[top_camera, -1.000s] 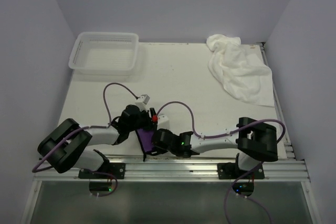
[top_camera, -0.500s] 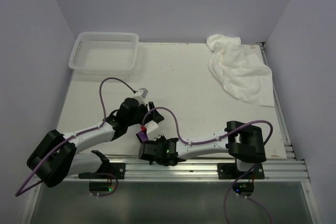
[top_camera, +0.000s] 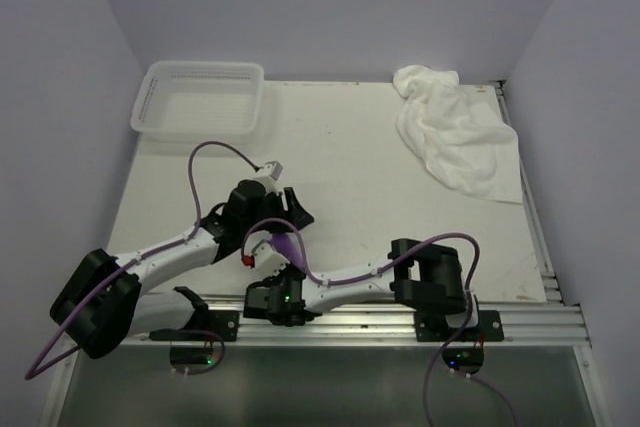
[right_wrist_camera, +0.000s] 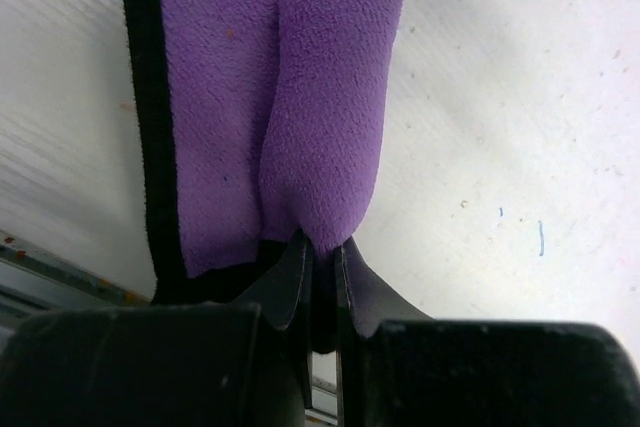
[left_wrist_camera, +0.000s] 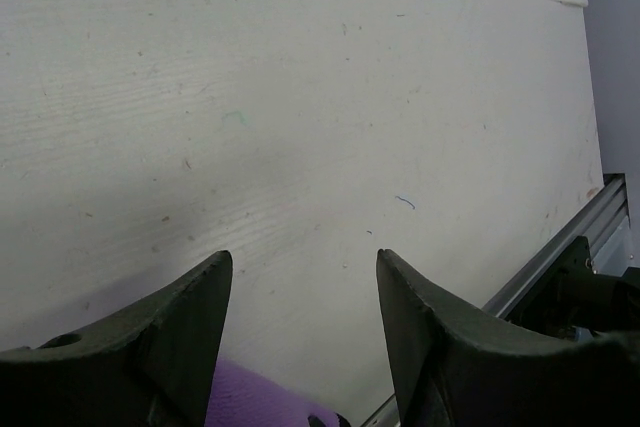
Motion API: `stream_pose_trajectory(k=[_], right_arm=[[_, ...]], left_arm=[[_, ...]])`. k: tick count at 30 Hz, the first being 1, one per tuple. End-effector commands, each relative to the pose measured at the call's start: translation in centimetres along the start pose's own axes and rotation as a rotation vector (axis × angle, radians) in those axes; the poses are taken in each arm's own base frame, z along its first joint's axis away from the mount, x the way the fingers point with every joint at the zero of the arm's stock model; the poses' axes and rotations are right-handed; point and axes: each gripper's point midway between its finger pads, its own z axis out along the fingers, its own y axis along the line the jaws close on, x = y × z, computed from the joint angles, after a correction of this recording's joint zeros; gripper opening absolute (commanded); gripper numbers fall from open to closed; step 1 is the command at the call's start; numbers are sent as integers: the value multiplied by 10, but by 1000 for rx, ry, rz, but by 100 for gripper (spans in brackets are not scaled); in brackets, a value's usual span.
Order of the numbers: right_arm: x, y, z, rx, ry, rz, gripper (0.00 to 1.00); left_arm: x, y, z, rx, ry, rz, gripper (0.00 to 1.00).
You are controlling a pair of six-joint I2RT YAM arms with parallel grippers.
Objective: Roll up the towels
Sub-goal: Roll the towel
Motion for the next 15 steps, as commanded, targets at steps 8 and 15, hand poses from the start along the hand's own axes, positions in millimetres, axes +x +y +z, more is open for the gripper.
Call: stream_pose_trajectory(k=[8,15], right_arm=[[9,1,3,149,21,-369,0],[20,25,0,148,43,-524,0]], left_arm=[[12,-4,-8,61,16,-32,64],[33,5,-21,72,27,-86,64]])
